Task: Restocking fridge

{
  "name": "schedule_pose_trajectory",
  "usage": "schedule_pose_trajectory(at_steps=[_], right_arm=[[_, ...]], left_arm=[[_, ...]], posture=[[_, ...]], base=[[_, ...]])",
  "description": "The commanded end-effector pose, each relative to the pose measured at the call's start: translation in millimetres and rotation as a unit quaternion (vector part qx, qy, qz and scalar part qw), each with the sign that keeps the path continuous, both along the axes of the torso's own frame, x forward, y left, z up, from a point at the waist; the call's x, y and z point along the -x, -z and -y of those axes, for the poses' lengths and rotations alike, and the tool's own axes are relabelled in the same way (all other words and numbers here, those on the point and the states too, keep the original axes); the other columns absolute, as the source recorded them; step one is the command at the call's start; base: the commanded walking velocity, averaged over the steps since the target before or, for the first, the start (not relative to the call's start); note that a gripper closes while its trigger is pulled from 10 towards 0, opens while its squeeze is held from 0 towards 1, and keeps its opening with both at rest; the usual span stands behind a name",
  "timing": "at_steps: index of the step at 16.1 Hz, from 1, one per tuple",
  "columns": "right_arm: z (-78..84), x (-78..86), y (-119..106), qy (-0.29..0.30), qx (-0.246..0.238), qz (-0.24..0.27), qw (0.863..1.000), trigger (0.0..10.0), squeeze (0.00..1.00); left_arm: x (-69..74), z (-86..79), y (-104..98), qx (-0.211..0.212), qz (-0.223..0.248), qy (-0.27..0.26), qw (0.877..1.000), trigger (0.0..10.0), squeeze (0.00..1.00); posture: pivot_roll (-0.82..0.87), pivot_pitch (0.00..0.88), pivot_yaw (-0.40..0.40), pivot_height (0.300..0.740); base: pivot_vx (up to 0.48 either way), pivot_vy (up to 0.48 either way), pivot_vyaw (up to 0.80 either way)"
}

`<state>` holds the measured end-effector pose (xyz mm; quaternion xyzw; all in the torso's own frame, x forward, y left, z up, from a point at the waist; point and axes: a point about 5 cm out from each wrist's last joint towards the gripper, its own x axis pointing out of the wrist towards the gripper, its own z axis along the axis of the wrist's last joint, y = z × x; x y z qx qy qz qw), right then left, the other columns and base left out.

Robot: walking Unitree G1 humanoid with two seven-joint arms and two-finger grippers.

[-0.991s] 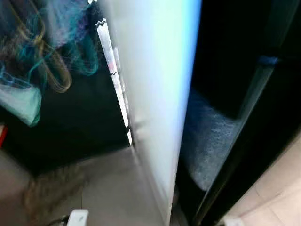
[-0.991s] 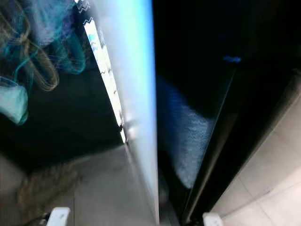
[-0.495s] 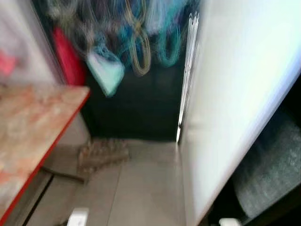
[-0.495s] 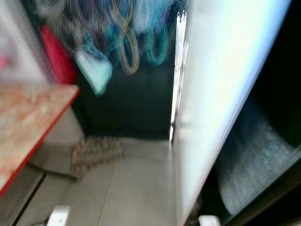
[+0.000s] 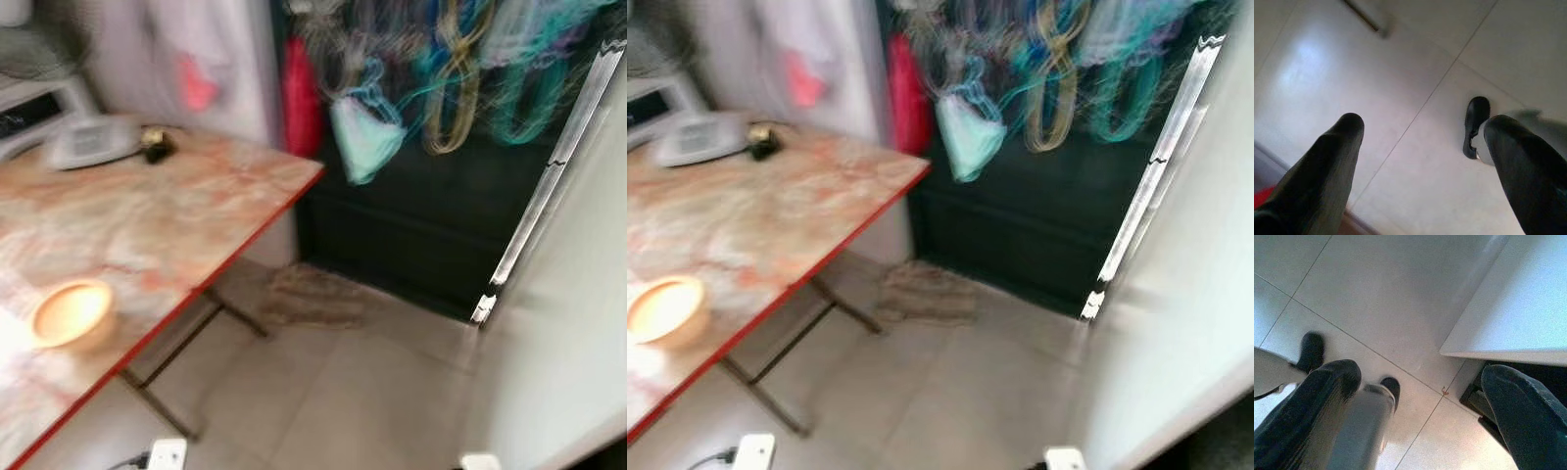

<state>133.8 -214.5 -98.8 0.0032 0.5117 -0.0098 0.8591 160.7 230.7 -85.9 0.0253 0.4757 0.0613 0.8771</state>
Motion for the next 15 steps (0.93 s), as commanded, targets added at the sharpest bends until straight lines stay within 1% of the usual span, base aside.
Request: schedule_pose_trajectory(at_steps=[1,15], right_arm=[[-6.6,-3.0,0.2,-0.002,-0.01,0.003,1.0,10.0,0.0],[-8.1,-3.4,0.0,-0.019,-0.013,0.004,1.0,10.0,0.0]], left_arm=[[-3.3,-5.9,-2.9,-0.006,0.006,-0.003,1.0,10.0,0.0],[-2.9,-7.5,-3.1,-0.007,0.005,-0.002,1.0,10.0,0.0]], posture=[[-0.01,0.053,0.02,0.74],[0.0,0.081,0.023,0.74]], base=[[0.0,0.0,0.8],[0.0,0.0,0.8]])
